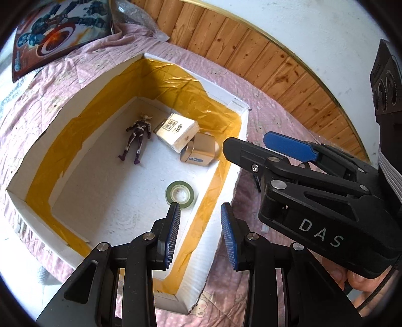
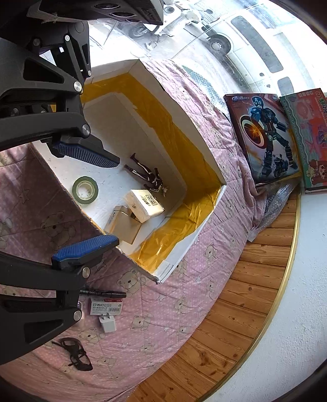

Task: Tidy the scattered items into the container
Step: 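Withdraw both tools from the white box toward the remaining items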

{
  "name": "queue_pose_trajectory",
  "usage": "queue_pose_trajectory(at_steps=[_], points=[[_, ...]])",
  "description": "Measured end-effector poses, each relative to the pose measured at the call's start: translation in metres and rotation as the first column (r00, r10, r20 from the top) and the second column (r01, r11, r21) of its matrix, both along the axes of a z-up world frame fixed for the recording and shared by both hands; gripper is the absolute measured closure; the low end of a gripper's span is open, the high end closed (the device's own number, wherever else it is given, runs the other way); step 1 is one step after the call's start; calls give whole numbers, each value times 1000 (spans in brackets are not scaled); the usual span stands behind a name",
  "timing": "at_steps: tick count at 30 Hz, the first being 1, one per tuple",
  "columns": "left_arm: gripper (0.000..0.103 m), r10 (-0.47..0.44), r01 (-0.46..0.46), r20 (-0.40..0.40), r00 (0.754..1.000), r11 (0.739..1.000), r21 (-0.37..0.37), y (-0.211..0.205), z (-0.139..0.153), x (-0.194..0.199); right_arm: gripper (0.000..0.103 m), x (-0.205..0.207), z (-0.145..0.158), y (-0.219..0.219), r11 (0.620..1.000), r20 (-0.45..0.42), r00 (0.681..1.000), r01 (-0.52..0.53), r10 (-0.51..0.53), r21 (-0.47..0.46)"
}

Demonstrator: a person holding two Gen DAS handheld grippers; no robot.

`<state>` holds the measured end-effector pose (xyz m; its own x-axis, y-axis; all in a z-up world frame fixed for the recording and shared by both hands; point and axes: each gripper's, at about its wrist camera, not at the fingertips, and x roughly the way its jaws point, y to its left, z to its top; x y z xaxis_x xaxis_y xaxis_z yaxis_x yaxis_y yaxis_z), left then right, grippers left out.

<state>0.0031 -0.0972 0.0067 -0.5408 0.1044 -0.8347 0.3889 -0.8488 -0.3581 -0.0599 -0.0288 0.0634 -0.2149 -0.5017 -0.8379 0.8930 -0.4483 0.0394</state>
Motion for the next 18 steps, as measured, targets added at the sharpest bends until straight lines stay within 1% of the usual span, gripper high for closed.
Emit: queue_pose_trajectory(at_steps=[6,10,14,18], points=[[68,-48,45,-35,998,996,-83,26,11,10,45,7,4,29,998,14,1000,28,-28,-51],[68,-90,83,-50,995,989,-119,46,15,15,45,10,9,55,991,41,997,66,-61,-119],[68,-135,124,-67,989,980,-154,67,18,19,45,10,8,91,972,77,990,132,-119,-194],[68,-190,176,-76,979,971,-164,89,18,18,46,5,1,133,944,129,973,217,-189,-250]])
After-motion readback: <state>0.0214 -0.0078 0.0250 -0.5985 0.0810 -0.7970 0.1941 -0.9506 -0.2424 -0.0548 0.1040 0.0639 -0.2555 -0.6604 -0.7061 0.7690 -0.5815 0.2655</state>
